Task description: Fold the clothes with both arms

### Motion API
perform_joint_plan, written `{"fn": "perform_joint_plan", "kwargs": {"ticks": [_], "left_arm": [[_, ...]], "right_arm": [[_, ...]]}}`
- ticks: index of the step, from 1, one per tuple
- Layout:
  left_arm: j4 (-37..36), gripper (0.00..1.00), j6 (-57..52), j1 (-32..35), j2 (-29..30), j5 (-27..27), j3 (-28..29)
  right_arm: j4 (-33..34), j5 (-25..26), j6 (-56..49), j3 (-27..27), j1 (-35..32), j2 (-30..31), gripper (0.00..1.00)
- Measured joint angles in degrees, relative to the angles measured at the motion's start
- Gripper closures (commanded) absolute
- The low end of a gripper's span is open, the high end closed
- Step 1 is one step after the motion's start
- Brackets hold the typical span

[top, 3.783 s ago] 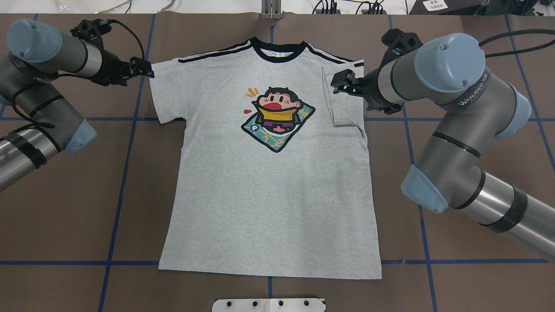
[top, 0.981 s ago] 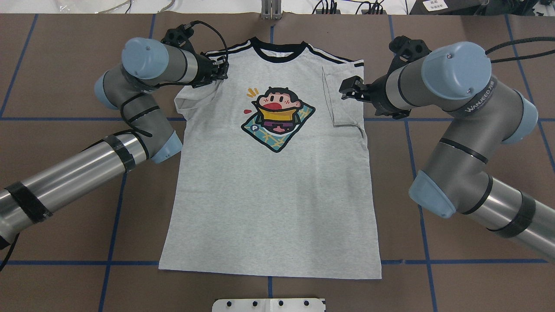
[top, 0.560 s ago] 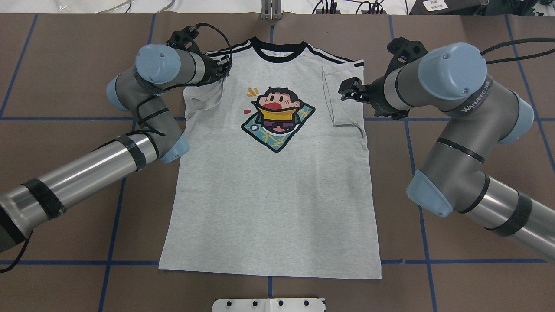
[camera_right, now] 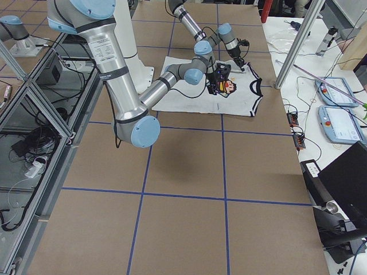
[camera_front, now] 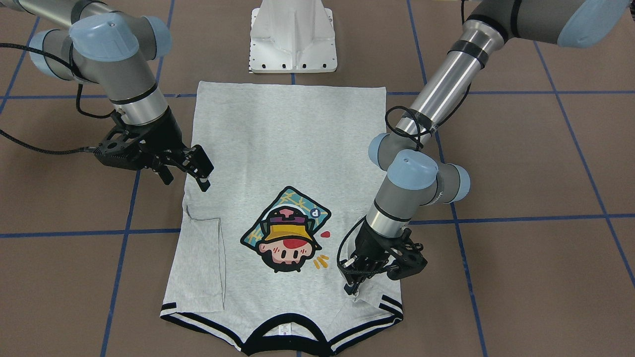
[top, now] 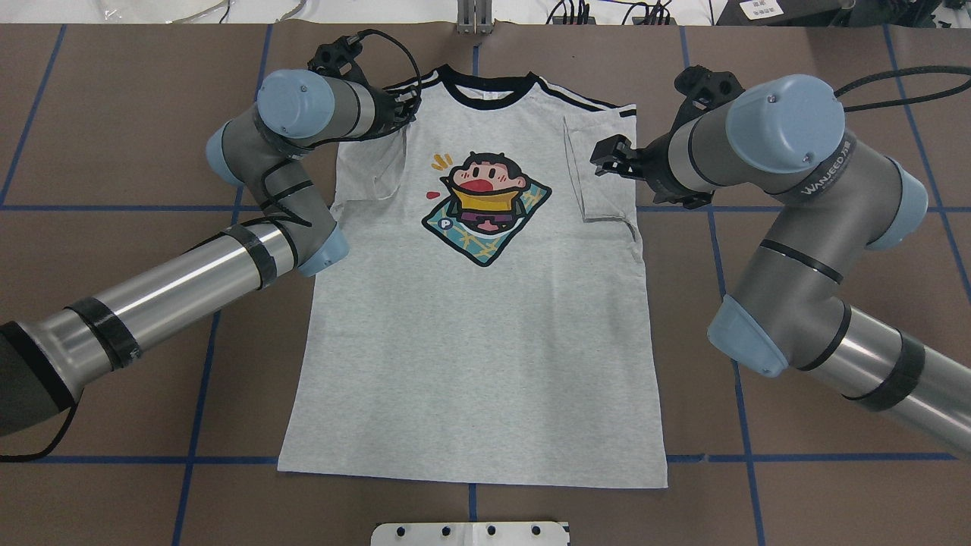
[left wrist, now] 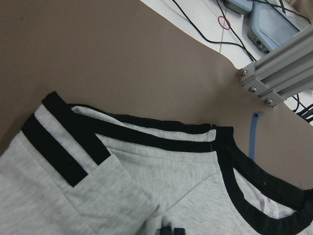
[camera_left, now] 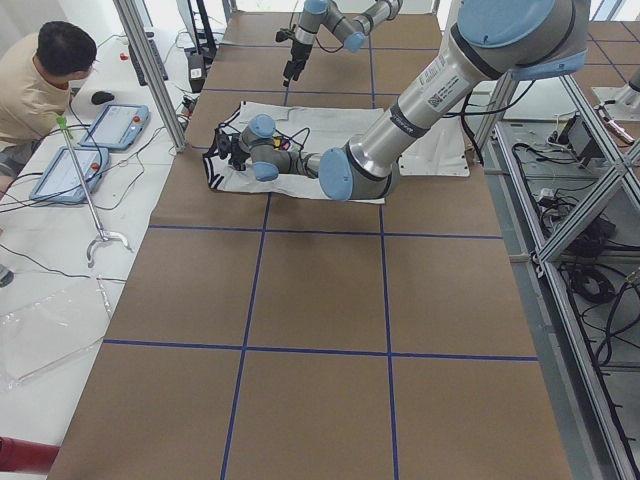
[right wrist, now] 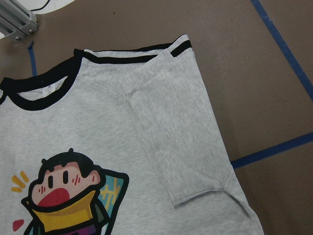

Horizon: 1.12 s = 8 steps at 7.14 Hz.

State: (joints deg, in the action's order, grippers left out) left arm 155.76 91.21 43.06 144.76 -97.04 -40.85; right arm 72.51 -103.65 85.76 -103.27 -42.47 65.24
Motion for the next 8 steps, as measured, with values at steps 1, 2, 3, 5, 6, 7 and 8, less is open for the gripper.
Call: {"fn": "perform_joint_plan", "kwargs": {"ticks": [1,2,3,5,6,7,8], "left_arm": [[0.5,0.23,0.1,0.0,0.1,-0.1,0.1],[0.5,0.23,0.2,0.1,-0.2,-0.7,-1.9],[-0.4,0.23,0.3,0.2,-1.9,-2.2,-6.3],[-4.4,0.23,0.4,0.3,-9.9,-7.3,-21.7],[-6.6,0.23,0.4,0.3,-14.9,-9.7,-30.1],[-9.0,0.23,0.5,0.3,-20.0,-11.9,-38.2],[-11.3,0.23,1.0,0.2,-24.2,-13.3,-45.2]], "right_arm": [[0.0,0.0,0.1,0.0,0.0,-0.1,0.0],[0.0,0.0,0.2,-0.3,-0.1,-0.1,0.0],[0.0,0.0,0.5,-0.9,-0.2,0.1,0.0],[0.4,-0.4,3.6,-4.4,0.5,3.5,0.0],[0.4,-0.2,7.0,-7.6,2.5,6.5,0.0],[0.4,0.4,10.9,-11.8,6.0,9.7,0.0],[0.5,1.4,14.9,-15.6,9.8,12.4,0.0]]}}
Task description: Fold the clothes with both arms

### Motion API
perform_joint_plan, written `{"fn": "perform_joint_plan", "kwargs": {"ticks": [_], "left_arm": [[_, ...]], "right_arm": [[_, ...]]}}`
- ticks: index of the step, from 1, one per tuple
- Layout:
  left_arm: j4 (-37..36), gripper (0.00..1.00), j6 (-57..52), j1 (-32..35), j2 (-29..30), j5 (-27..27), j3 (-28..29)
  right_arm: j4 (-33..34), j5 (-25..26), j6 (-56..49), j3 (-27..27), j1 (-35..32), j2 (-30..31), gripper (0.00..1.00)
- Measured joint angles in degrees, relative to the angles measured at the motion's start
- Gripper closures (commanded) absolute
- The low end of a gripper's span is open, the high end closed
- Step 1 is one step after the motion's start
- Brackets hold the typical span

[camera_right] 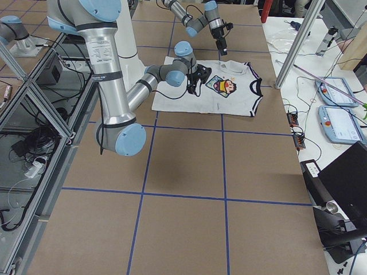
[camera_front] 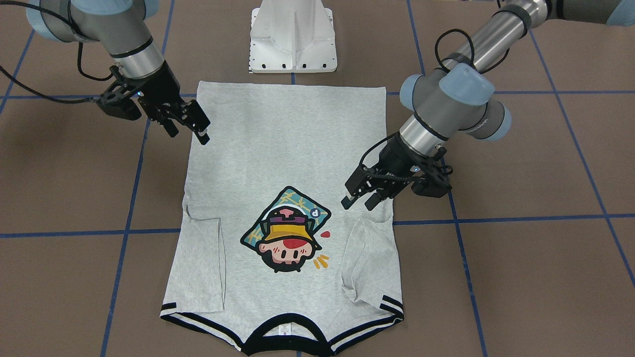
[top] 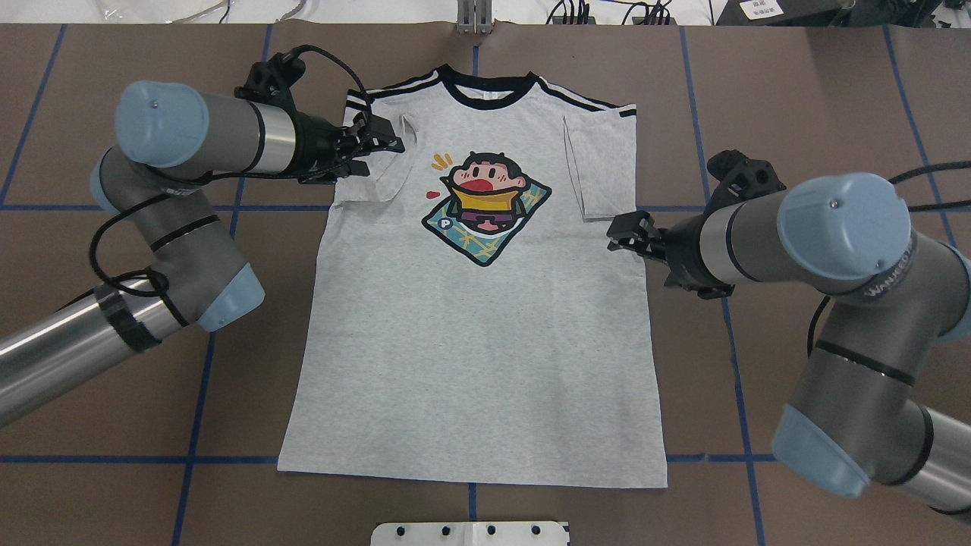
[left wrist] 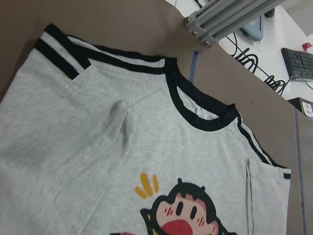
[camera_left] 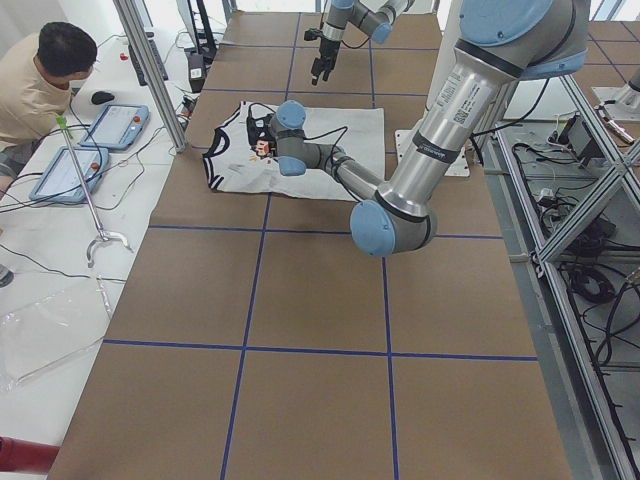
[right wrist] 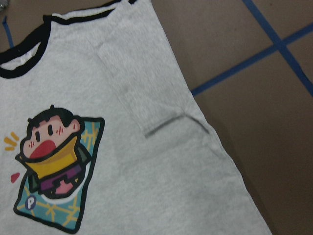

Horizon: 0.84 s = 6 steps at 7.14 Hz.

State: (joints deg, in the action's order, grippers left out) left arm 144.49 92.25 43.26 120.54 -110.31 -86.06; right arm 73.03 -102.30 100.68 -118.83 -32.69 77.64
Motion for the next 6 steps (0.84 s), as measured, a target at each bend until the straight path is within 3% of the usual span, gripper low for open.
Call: {"fn": "perform_joint_plan", "kwargs": {"ticks": [2,4,6], "left_arm": [[-5.1,0.23,1.0,-0.2,-5.5,-1.0,-9.5],[-7.0,0.23,1.1,-0.2,-6.5,-1.1,-12.0],[-7.3,0.23,1.1,-0.3,-6.9,-1.1,-12.3]], "right_arm": [[0.1,5.0,6.7,-7.0,8.5,7.8,0.01],[1.7,15.4,16.2,-10.8,19.3,12.4,0.02],[4.9,23.7,24.8,-11.2,26.6,12.8,0.04]]}}
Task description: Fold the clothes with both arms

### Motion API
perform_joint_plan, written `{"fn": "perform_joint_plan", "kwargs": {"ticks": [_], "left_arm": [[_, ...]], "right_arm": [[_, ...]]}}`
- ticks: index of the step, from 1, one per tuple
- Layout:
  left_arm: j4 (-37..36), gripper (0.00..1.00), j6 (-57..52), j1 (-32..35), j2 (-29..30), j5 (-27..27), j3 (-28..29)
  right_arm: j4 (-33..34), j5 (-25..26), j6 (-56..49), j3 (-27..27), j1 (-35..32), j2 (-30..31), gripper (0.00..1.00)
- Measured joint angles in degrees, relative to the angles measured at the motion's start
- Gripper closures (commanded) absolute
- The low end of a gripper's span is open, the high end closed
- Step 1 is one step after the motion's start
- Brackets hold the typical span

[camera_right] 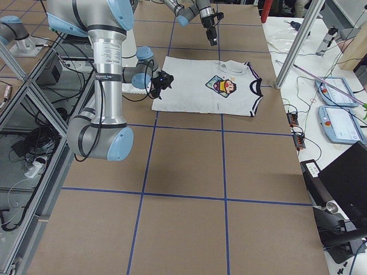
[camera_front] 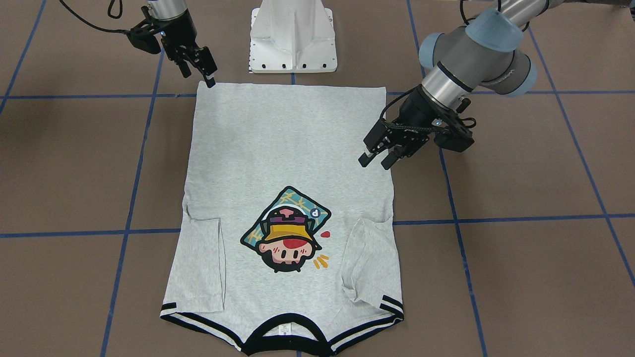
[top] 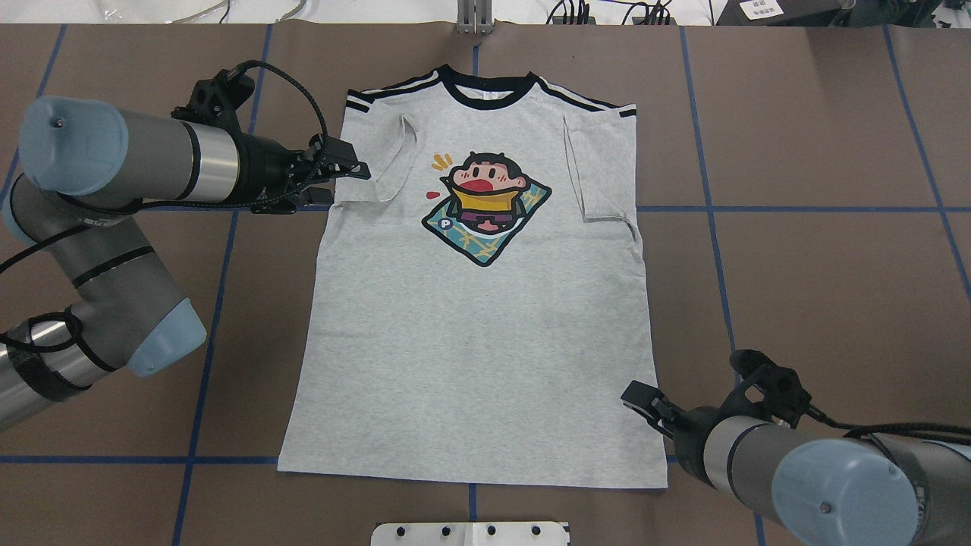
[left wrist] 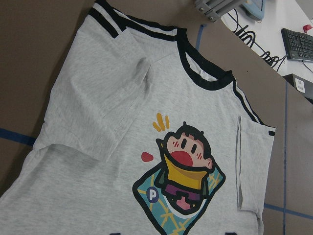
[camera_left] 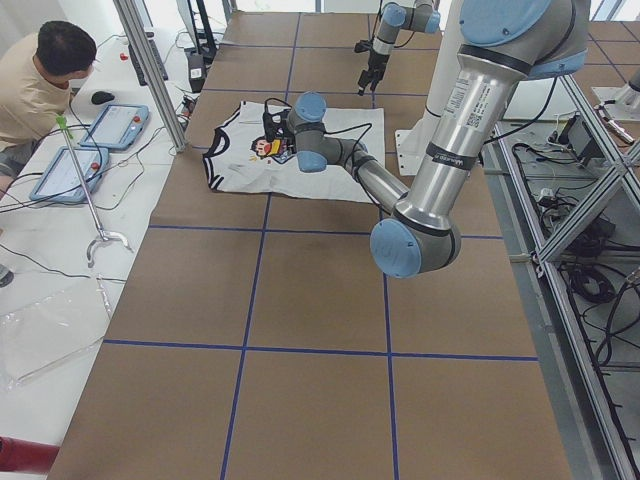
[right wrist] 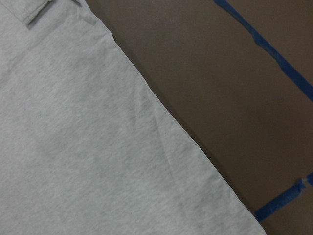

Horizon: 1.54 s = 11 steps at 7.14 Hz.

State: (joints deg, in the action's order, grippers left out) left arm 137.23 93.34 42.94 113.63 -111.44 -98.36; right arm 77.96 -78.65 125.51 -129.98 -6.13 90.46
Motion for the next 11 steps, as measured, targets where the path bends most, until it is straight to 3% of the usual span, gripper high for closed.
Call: {"fn": "perform_joint_plan", "kwargs": {"ticks": [3,11], "left_arm": [[0.0,0.23,0.1,0.0,-1.3,0.0,-0.2],[0.0,0.23,0.3,-0.1,-1.5,0.1,-0.5]], "right_arm": [[1.1,3.4,5.8,4.2,3.6,-2.8,0.09],[2.1,1.1,6.2,6.5,4.8,-1.9,0.18]]}}
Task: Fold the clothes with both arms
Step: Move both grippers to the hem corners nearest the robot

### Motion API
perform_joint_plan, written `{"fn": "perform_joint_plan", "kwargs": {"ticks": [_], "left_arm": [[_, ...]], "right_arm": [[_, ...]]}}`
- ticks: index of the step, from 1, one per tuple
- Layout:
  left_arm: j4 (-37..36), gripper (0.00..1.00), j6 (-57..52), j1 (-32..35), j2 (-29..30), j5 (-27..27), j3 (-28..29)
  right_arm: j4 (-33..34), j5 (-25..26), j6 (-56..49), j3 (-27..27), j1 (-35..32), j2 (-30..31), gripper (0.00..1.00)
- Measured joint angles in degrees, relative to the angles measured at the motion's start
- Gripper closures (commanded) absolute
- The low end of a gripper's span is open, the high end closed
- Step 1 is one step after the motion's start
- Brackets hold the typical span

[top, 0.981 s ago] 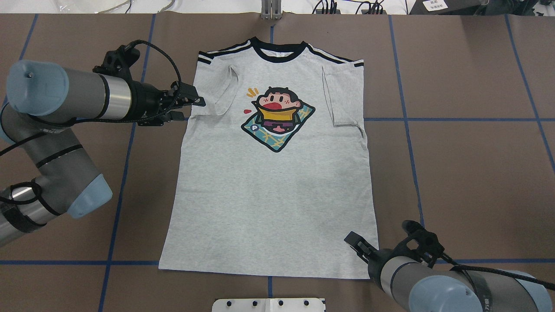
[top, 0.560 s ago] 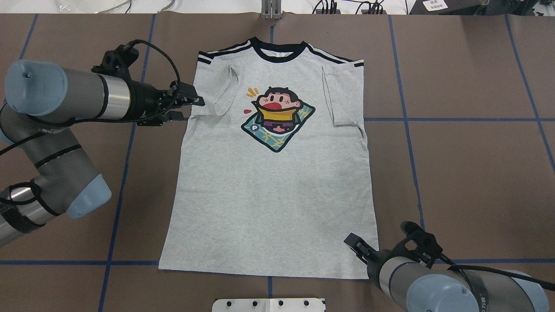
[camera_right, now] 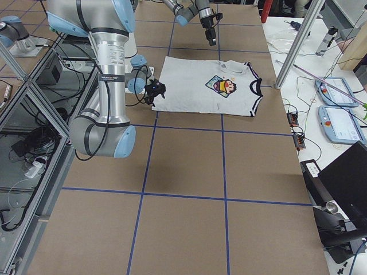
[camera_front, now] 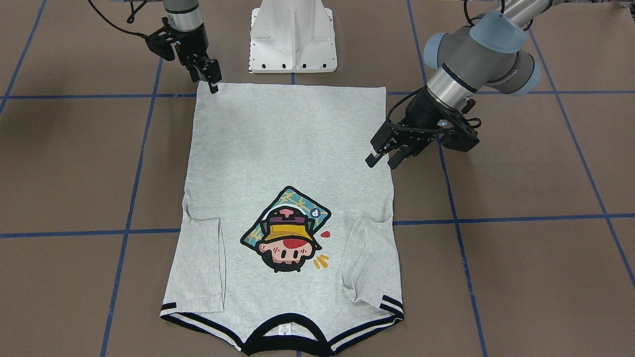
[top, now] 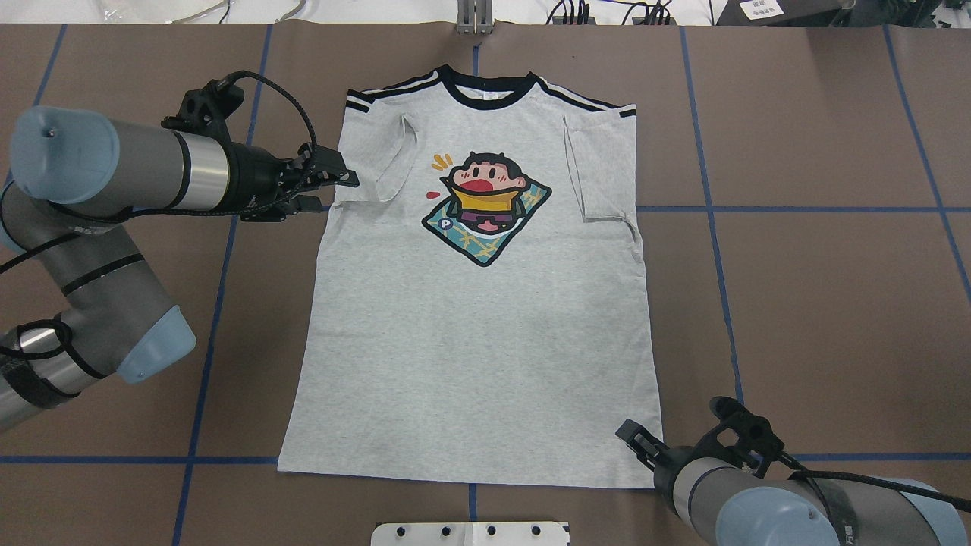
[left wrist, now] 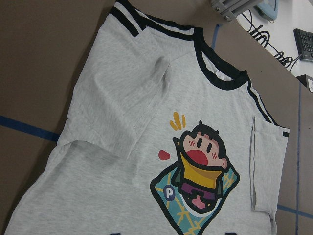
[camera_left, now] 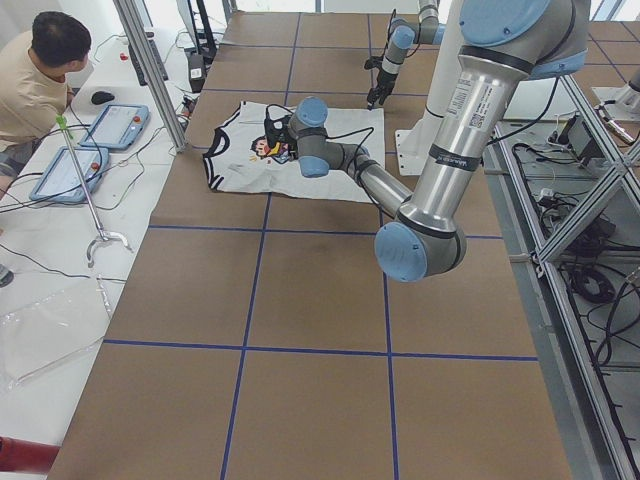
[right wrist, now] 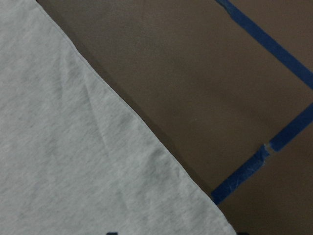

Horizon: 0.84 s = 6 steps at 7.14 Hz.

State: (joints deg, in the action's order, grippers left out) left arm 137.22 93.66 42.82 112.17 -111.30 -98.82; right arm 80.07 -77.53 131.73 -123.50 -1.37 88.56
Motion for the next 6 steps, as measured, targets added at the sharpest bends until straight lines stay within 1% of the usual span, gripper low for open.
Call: {"fn": "perform_joint_plan", "kwargs": {"ticks": [3,4,5,6], "left_arm": [[0.1,0.23,0.0,-0.1,0.1,0.0,0.0],[0.1,0.23,0.0,-0.1,0.1,0.0,0.0],[0.1,0.23,0.0,-0.1,0.1,0.0,0.0],[0.1,0.23,-0.1,-0.1,0.1,0.0,0.0]], "right_arm": [[0.0,-2.4,0.1,1.0,0.9,0.1,0.18],[0.1,-2.7,0.2,1.1,1.3,0.1,0.2],[0.3,-2.8,0.2,1.2,1.5,0.1,0.25],[0.3,-2.8,0.2,1.2,1.7,0.2,0.27]]}}
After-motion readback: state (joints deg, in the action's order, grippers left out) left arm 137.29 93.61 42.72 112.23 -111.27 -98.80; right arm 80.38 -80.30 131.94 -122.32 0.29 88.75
